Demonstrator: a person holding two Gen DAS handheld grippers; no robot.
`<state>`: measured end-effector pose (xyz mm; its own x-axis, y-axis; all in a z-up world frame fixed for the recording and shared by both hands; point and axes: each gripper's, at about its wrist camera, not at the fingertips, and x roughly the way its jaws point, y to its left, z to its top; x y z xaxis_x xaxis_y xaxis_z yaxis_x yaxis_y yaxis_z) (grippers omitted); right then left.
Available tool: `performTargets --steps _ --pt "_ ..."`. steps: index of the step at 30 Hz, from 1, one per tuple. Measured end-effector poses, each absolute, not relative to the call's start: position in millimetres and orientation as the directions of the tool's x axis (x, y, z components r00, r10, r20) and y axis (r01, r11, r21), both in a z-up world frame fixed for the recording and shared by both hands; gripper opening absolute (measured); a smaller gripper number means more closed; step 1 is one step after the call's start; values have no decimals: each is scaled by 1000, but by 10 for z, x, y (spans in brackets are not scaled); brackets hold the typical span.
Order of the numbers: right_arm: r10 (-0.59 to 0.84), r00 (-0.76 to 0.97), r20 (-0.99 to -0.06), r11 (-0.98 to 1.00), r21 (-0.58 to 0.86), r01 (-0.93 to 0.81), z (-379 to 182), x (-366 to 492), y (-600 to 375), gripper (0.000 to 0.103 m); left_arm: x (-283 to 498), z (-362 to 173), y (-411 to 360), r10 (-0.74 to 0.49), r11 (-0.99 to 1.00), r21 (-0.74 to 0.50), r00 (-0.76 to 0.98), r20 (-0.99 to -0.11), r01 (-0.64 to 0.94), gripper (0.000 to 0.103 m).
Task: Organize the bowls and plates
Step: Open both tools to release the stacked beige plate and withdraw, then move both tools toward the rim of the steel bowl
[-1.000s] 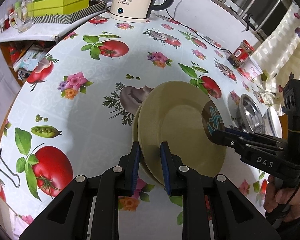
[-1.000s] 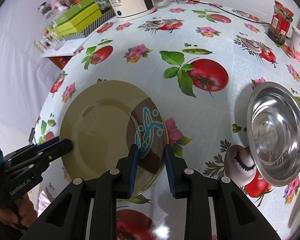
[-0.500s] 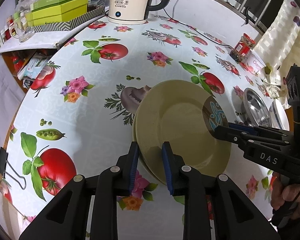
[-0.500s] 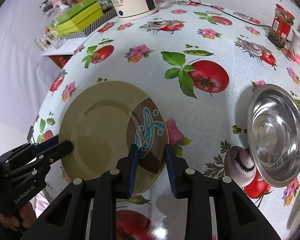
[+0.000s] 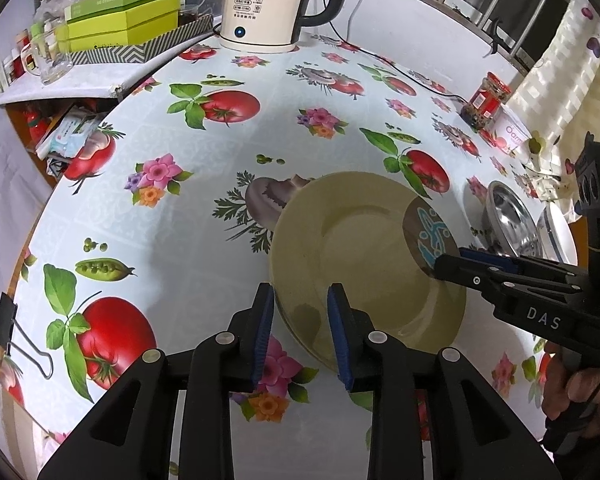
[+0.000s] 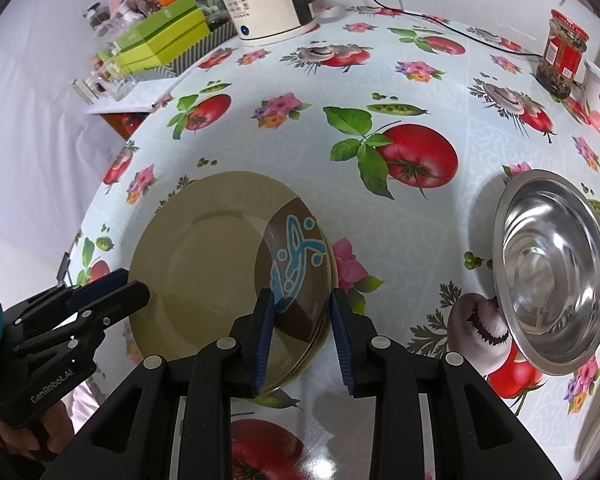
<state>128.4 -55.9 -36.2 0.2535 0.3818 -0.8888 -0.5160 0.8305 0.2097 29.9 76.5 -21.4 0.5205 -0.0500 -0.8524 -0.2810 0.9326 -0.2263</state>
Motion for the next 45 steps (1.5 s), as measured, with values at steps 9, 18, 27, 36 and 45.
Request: performTargets --steps 9,18,27,36,45 --pt "438 298 -848 820 241 -519 -164 1237 -711 28 246 -52 820 -54 928 -252 572 -818 -274 29" --pt "492 341 -801 798 258 -544 19 1063 -878 39 227 51 640 -69 944 -245 595 -801 -220 29" --pt "512 350 -784 787 265 -557 70 868 -1055 41 234 143 401 -94 961 -233 613 -785 -151 29" --pt "508 385 -771 809 273 -520 148 830 -1295 41 297 194 222 -114 970 -221 617 -779 -100 29" --pt "504 406 -762 823 282 -493 177 844 -1460 41 346 203 113 -128 974 -215 612 -780 -70 29"
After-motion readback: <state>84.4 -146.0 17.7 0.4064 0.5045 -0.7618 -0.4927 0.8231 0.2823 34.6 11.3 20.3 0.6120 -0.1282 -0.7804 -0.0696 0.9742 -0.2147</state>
